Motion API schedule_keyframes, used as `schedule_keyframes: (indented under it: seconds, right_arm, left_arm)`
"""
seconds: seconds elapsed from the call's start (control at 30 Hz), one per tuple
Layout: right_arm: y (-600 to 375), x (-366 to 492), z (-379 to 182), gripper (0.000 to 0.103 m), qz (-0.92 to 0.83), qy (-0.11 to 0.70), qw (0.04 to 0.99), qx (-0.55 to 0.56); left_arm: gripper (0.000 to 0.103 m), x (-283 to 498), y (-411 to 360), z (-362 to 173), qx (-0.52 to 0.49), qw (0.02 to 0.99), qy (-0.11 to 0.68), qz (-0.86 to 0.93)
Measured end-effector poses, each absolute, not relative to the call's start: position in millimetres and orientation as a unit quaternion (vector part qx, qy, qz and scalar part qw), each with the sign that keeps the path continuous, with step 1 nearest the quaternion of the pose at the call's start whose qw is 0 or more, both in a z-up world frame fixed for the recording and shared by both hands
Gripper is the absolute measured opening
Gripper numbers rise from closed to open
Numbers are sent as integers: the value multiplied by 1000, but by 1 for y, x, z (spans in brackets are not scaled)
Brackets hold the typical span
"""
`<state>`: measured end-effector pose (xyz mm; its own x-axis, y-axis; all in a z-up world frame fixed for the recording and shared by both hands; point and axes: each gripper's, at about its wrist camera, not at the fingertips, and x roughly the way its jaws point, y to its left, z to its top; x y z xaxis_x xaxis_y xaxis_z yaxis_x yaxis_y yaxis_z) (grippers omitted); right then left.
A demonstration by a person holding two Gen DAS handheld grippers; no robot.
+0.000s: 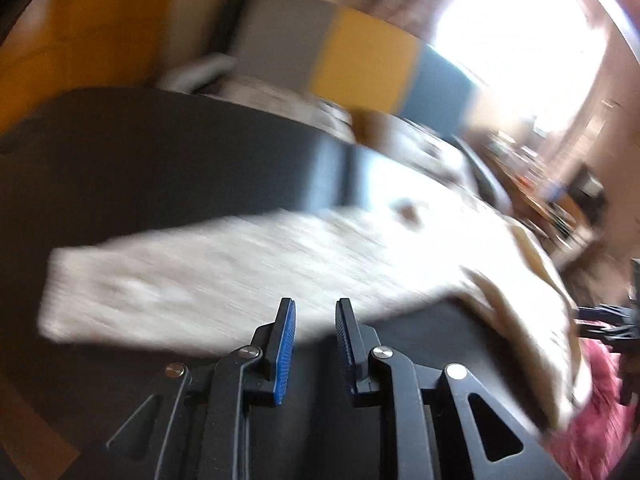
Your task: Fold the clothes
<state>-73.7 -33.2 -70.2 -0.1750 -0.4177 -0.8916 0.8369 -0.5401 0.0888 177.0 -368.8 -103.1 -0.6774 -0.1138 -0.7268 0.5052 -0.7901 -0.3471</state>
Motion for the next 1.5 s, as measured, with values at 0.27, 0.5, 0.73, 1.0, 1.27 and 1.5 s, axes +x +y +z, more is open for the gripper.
schedule_keyframes:
  seconds: [0.27, 0.5, 0.73, 1.0, 1.27, 1.5]
  right_arm:
    - [59, 18, -111, 64, -731, 212, 397, 513]
    - [60, 43, -148, 69, -743, 256, 377, 490]
    - [55, 35, -150, 43, -758, 260, 353, 484]
    - [72, 7, -115, 15, -783, 130, 351, 497]
    - [91, -45, -69, 15, -809, 5, 334, 483]
    - [97, -88, -75, 15, -820, -9, 281, 498]
  left_arm:
    - [20, 106, -250, -139, 437, 31, 273, -856]
    - [20, 84, -184, -136, 460, -17, 219, -861]
    - [22, 82, -175, -139, 469, -38, 210, -857]
    - [22, 84, -174, -150, 470, -73, 251, -843]
    - [25, 66, -146, -140, 439, -125, 248, -854]
    - [26, 37, -148, -152, 454, -78, 290, -839]
